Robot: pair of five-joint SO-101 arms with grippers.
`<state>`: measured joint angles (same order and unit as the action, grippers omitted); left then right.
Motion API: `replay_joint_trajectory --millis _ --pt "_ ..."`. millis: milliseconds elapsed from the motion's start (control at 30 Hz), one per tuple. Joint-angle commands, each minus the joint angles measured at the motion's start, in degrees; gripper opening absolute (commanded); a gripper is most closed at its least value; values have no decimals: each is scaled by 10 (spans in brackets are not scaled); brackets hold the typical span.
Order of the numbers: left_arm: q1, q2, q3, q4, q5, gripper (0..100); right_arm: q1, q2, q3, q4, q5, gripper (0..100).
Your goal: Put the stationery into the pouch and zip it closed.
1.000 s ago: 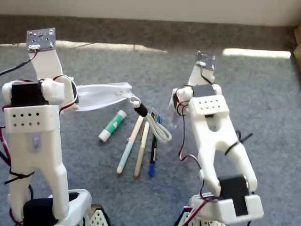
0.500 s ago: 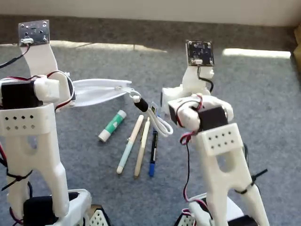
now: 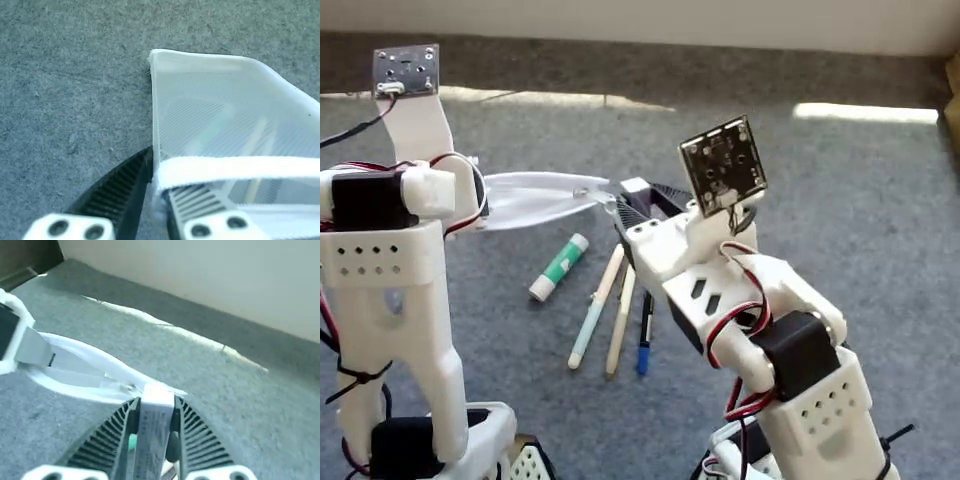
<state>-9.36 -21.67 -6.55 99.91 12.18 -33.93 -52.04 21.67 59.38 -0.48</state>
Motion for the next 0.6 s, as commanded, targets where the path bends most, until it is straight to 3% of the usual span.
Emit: replay_joint_trajectory --millis 0,367,567 --pt "10 -1 -19 2 1 6 -30 -7 -2 -54 9 22" --pt "12 -1 -12 2 1 6 -119 -4 7 -193 10 23" --pt "13 -1 -12 2 1 6 -127 -5 132 -383 47 24"
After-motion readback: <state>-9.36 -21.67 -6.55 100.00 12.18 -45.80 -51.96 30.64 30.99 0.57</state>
